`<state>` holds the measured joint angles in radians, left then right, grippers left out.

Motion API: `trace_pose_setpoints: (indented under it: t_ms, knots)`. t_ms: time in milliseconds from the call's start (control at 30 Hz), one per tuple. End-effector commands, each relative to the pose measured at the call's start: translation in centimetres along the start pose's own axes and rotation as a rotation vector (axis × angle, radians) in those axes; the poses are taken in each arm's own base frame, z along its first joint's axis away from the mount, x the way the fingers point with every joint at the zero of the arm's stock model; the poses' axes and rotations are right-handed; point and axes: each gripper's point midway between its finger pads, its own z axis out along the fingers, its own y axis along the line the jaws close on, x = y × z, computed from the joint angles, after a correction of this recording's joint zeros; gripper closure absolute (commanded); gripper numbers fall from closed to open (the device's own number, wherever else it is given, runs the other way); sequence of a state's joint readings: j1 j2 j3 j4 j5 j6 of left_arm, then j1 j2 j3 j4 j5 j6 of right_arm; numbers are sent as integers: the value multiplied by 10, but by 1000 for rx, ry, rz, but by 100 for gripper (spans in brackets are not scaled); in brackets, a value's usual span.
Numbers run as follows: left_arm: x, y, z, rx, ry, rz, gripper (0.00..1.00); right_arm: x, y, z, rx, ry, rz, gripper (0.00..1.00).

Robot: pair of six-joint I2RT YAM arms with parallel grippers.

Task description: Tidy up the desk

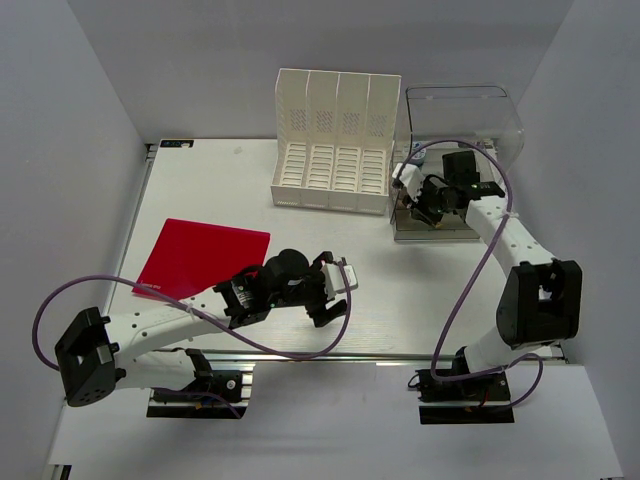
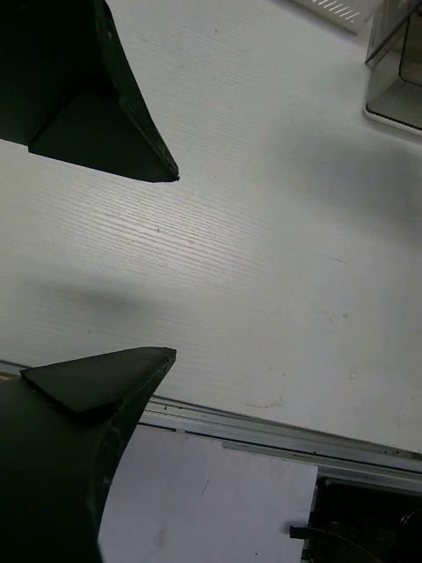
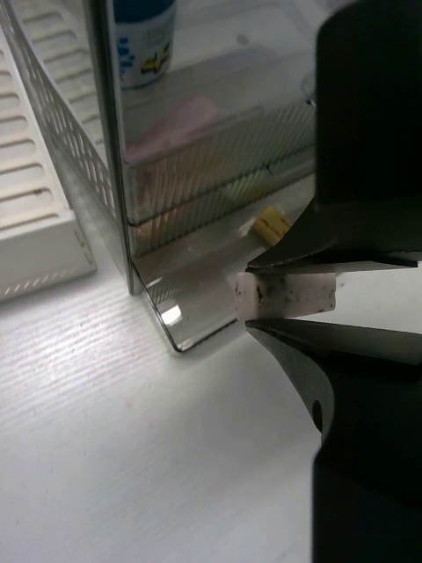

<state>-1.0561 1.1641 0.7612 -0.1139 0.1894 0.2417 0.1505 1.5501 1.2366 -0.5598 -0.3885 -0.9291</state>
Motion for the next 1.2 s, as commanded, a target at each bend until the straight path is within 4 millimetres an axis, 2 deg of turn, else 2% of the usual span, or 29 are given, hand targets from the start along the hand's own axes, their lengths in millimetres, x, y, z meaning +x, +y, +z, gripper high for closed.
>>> trace_pose_setpoints:
  t_ms: [0,100,300,400,433,467,600,633,767,833,867,900,933,967,1000,1100,1133,1167]
  knots:
    - [-25,3,-11,-19,-63,6,15,-9,-38,0,134,22,-107,100]
    - [-25,4,-12,-21,-64,6,15,0,-38,11,130,52,-111,99]
    - [-25,2,-11,-10,-65,3,15,16,-37,32,155,86,-110,91]
    - [-24,1,-10,-7,-61,0,15,24,-36,39,153,107,-103,82]
    - [-25,1,-10,-6,-63,1,15,27,-35,42,149,117,-99,74]
    - [-24,1,-10,-4,-63,-1,15,29,-34,44,146,125,-94,72]
    - [-25,0,-11,-2,-66,1,15,34,-34,46,140,150,-61,52]
    - [-26,0,-11,-1,-69,2,15,35,-36,46,144,154,-55,52]
    - [-27,0,-12,-2,-72,2,15,29,-37,43,153,139,-32,53]
    - [-27,0,-13,-2,-75,3,15,23,-38,39,146,122,-25,60]
    - [-28,0,-14,-5,-77,4,15,20,-36,38,136,112,-20,66]
    - [-29,1,-14,-5,-80,4,15,15,-31,36,102,93,-13,86]
    - [-30,1,-15,-6,-82,4,15,12,-27,32,81,78,-14,97]
    - [-30,1,-15,-6,-82,4,15,10,-19,30,40,69,-26,100]
    - [-30,0,-16,-7,-86,5,15,12,4,27,-63,59,-67,100]
    - [-32,-2,-15,6,-92,7,15,23,35,27,-195,64,-121,100]
    - [-32,-3,-14,13,-89,4,15,37,52,29,-263,106,-115,100]
    - [-31,-3,-14,15,-86,4,15,44,55,30,-276,129,-114,100]
